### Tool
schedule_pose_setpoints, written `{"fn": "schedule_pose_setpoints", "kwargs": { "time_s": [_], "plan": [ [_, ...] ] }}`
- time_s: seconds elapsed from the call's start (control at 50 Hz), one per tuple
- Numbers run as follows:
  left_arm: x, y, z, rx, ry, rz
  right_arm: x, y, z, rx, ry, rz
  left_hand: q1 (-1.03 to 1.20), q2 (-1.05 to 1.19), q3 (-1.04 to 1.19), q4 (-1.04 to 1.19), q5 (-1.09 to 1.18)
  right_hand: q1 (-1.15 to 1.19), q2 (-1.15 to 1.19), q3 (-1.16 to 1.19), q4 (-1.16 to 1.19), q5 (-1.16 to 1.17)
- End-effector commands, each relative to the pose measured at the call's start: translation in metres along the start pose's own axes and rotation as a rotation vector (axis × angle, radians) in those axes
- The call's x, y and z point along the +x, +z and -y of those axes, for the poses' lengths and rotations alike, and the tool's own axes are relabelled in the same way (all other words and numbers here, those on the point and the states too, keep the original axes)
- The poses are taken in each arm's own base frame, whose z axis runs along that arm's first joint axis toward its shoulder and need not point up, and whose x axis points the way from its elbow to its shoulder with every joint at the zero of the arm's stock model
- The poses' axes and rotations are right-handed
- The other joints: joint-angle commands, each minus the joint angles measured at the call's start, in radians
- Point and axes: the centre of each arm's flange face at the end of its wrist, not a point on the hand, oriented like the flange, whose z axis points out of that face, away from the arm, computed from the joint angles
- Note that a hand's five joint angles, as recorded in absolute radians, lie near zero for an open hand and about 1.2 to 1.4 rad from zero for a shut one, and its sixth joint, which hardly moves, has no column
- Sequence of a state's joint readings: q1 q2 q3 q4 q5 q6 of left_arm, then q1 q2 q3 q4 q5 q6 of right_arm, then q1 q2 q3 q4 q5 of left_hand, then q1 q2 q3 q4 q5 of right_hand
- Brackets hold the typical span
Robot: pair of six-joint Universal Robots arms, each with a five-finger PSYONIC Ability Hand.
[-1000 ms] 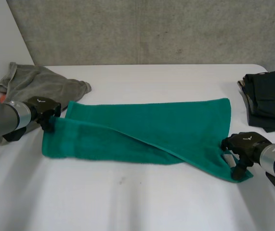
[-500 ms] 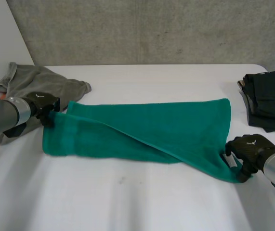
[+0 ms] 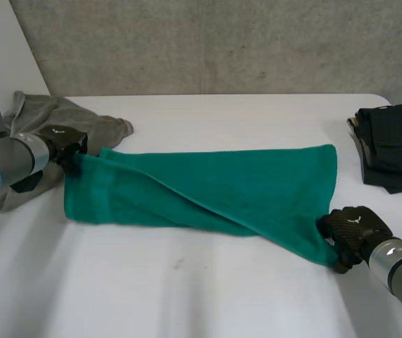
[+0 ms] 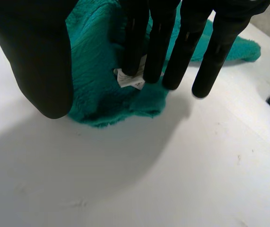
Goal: Fold the laundry.
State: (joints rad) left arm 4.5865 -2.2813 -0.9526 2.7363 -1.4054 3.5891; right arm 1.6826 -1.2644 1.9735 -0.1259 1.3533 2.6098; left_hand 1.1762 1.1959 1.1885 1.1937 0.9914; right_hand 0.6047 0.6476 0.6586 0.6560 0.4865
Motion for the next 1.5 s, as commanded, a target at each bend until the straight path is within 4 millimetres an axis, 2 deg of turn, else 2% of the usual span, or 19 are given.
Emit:
{"fn": "schedule_pose_setpoints", "kwargs": {
  "time_s": [0.02, 0.08, 0.24, 0.34, 0.4, 0.46, 0.58, 0.68, 0.82, 0.88, 0.96, 0.98, 1.04, 1.06, 1.14, 1.22, 1.26, 1.34, 1.5],
  "plan": [
    [-0.002, -0.001, 0.0, -0.001, -0.006, 0.002, 0.001, 0.008, 0.002, 0.057, 0.011, -0.049, 0.22, 0.2, 0.208, 0.203, 0.23, 0.462, 0.419, 0.408, 0.41, 0.405],
    [-0.002, -0.003, 0.0, -0.003, -0.006, 0.001, 0.003, 0.013, 0.004, 0.084, 0.015, -0.08, 0.22, 0.2, 0.208, 0.203, 0.23, 0.791, 0.748, 0.737, 0.74, 0.735],
    [0.001, -0.028, 0.005, 0.0, -0.014, -0.032, 0.018, 0.01, 0.02, 0.104, 0.008, -0.119, 0.22, 0.2, 0.208, 0.203, 0.23, 0.792, 0.749, 0.738, 0.74, 0.735],
    [0.012, -0.059, 0.003, -0.027, 0.028, -0.106, 0.032, -0.014, 0.033, 0.0, -0.144, -0.086, 0.22, 0.2, 0.208, 0.203, 0.23, 0.792, 0.749, 0.738, 0.74, 0.735],
    [0.027, -0.085, -0.01, -0.108, 0.129, -0.215, 0.046, -0.033, 0.025, -0.181, -0.274, -0.018, 0.22, 0.2, 0.208, 0.203, 0.23, 0.792, 0.749, 0.738, 0.74, 0.735],
    [0.028, -0.106, -0.027, -0.183, 0.24, -0.295, 0.048, -0.046, 0.018, -0.296, -0.392, 0.087, 0.22, 0.2, 0.208, 0.203, 0.23, 0.792, 0.749, 0.738, 0.74, 0.735],
    [0.027, -0.122, -0.052, -0.273, 0.4, -0.403, 0.053, -0.032, 0.027, -0.258, -0.476, 0.019, 0.22, 0.2, 0.208, 0.203, 0.23, 0.792, 0.749, 0.738, 0.74, 0.735],
    [0.026, -0.111, -0.052, -0.275, 0.363, -0.397, 0.051, -0.016, 0.039, -0.233, -0.48, -0.04, 0.22, 0.2, 0.208, 0.203, 0.23, 0.792, 0.749, 0.738, 0.74, 0.735],
    [0.01, -0.083, -0.026, -0.178, 0.278, -0.265, 0.049, 0.014, 0.066, -0.122, -0.489, -0.153, 0.22, 0.2, 0.208, 0.203, 0.23, 0.792, 0.749, 0.738, 0.74, 0.735],
    [0.003, -0.067, -0.006, -0.088, 0.221, -0.202, 0.052, 0.029, 0.087, -0.02, -0.494, -0.228, 0.22, 0.2, 0.208, 0.203, 0.23, 0.792, 0.749, 0.738, 0.74, 0.735],
    [-0.001, -0.042, 0.03, 0.072, 0.147, -0.124, 0.064, 0.05, 0.13, 0.175, -0.5, -0.366, 0.22, 0.2, 0.208, 0.203, 0.23, 0.792, 0.749, 0.738, 0.74, 0.735],
    [-0.007, -0.036, 0.053, 0.169, 0.115, -0.074, 0.072, 0.053, 0.156, 0.279, -0.488, -0.442, 0.22, 0.2, 0.208, 0.203, 0.23, 0.792, 0.749, 0.738, 0.74, 0.735],
    [-0.02, -0.036, 0.095, 0.353, 0.067, 0.014, 0.09, 0.048, 0.201, 0.462, -0.436, -0.588, 0.22, 0.2, 0.208, 0.203, 0.23, 0.792, 0.749, 0.738, 0.74, 0.735],
    [-0.03, -0.043, 0.125, 0.486, 0.037, 0.076, 0.103, 0.038, 0.231, 0.601, -0.379, -0.685, 0.22, 0.2, 0.208, 0.203, 0.23, 0.792, 0.749, 0.738, 0.74, 0.735],
    [-0.062, -0.072, 0.186, 0.807, -0.064, 0.249, 0.131, 0.007, 0.285, 0.926, -0.225, -0.844, 0.22, 0.2, 0.208, 0.203, 0.23, 0.792, 0.749, 0.738, 0.74, 0.735],
    [-0.079, -0.095, 0.217, 1.038, -0.16, 0.338, 0.138, -0.017, 0.31, 1.126, -0.145, -0.888, 0.22, 0.2, 0.208, 0.203, 0.23, 0.792, 0.749, 0.738, 0.74, 0.735],
    [-0.08, -0.098, 0.223, 1.087, -0.174, 0.339, 0.136, -0.017, 0.312, 1.131, -0.15, -0.883, 0.22, 0.2, 0.208, 0.203, 0.23, 0.792, 0.749, 0.738, 0.74, 0.735],
    [-0.076, -0.09, 0.215, 1.06, -0.184, 0.315, 0.126, -0.006, 0.306, 1.089, -0.173, -0.83, 0.22, 0.2, 0.208, 0.203, 0.23, 0.792, 0.749, 0.738, 0.74, 0.735],
    [-0.071, -0.048, 0.166, 0.868, -0.209, 0.29, 0.112, 0.024, 0.275, 0.939, -0.178, -0.731, 0.22, 0.2, 0.208, 0.203, 0.23, 0.792, 0.749, 0.738, 0.74, 0.735]
  ]
}}
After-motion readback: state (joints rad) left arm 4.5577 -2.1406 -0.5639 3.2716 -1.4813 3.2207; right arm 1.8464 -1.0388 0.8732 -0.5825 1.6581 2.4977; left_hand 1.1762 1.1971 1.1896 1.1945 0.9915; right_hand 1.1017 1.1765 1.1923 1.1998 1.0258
